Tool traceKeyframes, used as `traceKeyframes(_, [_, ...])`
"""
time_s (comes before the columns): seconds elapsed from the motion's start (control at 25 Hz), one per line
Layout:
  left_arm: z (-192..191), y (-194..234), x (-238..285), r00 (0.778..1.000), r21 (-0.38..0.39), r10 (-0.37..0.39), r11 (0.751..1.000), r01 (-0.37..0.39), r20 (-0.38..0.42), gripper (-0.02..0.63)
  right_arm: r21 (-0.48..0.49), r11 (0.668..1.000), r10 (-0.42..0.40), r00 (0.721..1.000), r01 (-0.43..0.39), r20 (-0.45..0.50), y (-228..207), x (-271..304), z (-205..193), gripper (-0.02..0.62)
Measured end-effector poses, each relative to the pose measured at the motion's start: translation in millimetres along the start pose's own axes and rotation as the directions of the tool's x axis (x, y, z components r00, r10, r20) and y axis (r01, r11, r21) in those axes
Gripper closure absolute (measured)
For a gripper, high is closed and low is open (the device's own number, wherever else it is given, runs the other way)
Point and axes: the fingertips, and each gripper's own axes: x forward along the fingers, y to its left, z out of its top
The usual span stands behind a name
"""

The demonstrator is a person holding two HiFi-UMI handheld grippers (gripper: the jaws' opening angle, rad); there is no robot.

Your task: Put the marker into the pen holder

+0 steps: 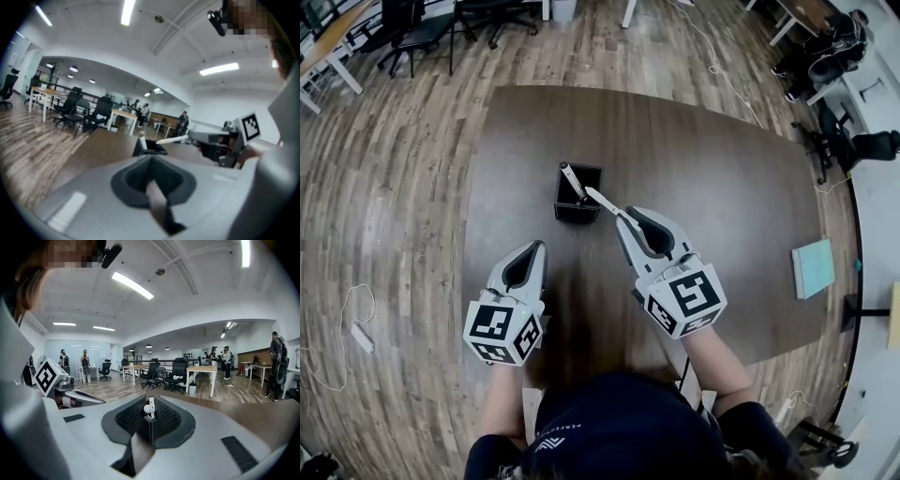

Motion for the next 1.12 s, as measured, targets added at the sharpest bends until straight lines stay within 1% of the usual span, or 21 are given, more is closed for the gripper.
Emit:
traceKeyframes(0.4, [-10.7,13.8,17.9,0.999,-0.031,-0.025,0.999,0.024,-0.03,0.601,-0.05,0.997,-0.068,0.996,0.065,-0.063,-4.8,32.4,-19.1,0.538])
traceKeyframes(0.56, [-12.0,16.8,23.3,0.999,-0.038,-0.036,0.999,0.035,-0.035,0.601,-0.062,0.996,-0.076,0.993,0.071,-0.094,-4.6,44.7,-26.3,0.538])
traceKeyframes(0.76, [-13.8,19.1,28.0,0.998,-0.048,-0.047,0.998,0.046,-0.034,0.601,-0.055,0.997,-0.065,0.99,0.058,-0.124,-1.3,55.4,-35.0,0.539])
traceKeyframes(0.8, [-14.1,19.1,28.3,0.998,-0.051,-0.05,0.998,0.048,-0.033,0.601,-0.05,0.997,-0.063,0.99,0.057,-0.125,-0.8,56.4,-36.0,0.532])
traceKeyframes(0.88, [-15.1,18.1,27.9,0.998,-0.054,-0.057,0.997,0.055,-0.03,0.601,-0.039,0.998,-0.062,0.991,0.058,-0.121,0.2,56.8,-36.5,0.489])
traceKeyframes(1.12, [-12.4,17.5,24.9,0.998,-0.062,-0.065,0.996,0.064,-0.019,0.601,-0.011,0.998,-0.061,0.995,0.06,-0.08,2.1,53.4,-28.2,0.458])
